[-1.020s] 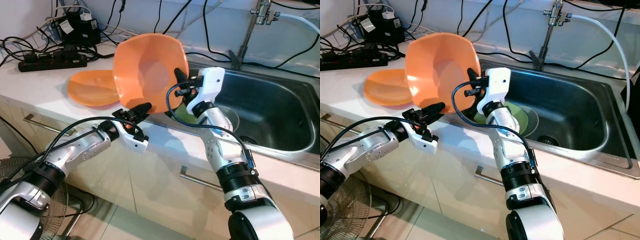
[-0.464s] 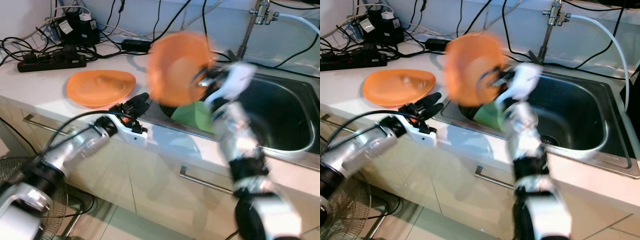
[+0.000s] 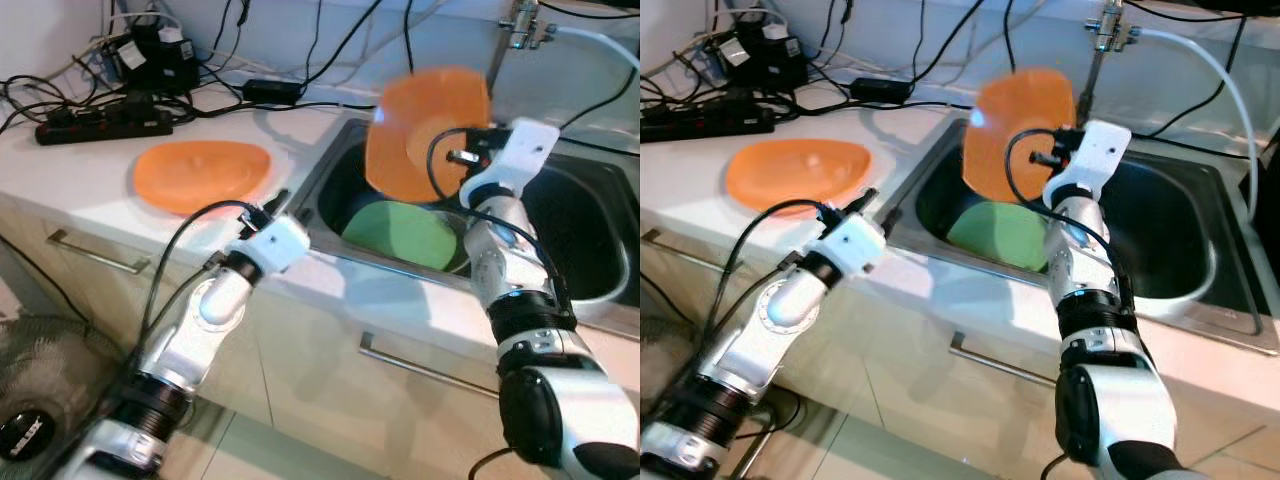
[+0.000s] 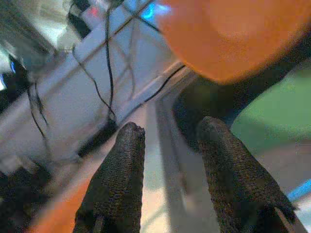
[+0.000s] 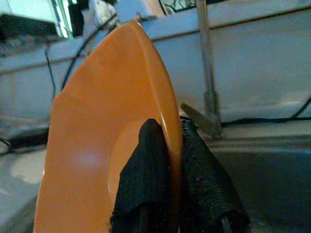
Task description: Kitchen organization
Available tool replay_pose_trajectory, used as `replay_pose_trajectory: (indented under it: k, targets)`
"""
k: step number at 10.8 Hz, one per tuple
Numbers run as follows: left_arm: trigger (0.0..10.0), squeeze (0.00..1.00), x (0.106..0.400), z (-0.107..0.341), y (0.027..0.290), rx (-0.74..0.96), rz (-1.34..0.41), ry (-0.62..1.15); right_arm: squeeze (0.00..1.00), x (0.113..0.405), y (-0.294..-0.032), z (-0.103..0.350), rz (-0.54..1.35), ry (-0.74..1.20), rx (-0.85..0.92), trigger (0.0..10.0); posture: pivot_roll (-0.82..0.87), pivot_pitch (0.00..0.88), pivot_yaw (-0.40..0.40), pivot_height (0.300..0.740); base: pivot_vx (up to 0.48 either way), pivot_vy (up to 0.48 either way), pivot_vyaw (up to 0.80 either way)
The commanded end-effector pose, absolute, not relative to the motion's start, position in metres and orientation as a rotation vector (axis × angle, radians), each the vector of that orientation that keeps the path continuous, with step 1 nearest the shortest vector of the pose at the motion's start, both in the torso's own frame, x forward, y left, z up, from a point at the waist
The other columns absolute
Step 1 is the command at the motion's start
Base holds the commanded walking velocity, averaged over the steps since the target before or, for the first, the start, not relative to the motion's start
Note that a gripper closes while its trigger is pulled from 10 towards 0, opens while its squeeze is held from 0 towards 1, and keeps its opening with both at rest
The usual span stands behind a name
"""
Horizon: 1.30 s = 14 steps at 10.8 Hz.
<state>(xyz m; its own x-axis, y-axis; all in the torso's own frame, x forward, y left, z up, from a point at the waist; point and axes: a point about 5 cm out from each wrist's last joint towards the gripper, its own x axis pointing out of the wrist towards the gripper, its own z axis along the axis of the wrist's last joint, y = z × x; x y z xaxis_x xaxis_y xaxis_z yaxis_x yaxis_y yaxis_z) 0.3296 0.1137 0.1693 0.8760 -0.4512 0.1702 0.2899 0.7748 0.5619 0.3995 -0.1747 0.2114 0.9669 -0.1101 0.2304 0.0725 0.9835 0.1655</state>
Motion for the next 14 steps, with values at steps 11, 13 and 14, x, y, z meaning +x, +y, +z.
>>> replay_pose_trajectory:
  k: [11, 13, 14]
  targets:
    - [10.0, 0.0, 0.292, 0.171, 0.099, 0.037, -0.505, 0.088, 0.0, 0.405, -0.15, 0.172, 0.042, -0.008, -0.225, 10.0, 0.29, 0.088, -0.009, 0.74, 0.0, 0.0, 0.0]
    - [10.0, 0.0, 0.285, 0.171, 0.101, 0.029, -0.511, 0.122, 0.0, 0.403, -0.145, 0.164, 0.067, 0.027, -0.208, 10.0, 0.31, 0.104, -0.008, 0.74, 0.0, 0.0, 0.0]
    - [10.0, 0.0, 0.282, 0.171, 0.101, 0.026, -0.515, 0.131, 0.0, 0.402, -0.143, 0.161, 0.073, 0.037, -0.201, 10.0, 0.31, 0.108, -0.009, 0.74, 0.0, 0.0, 0.0]
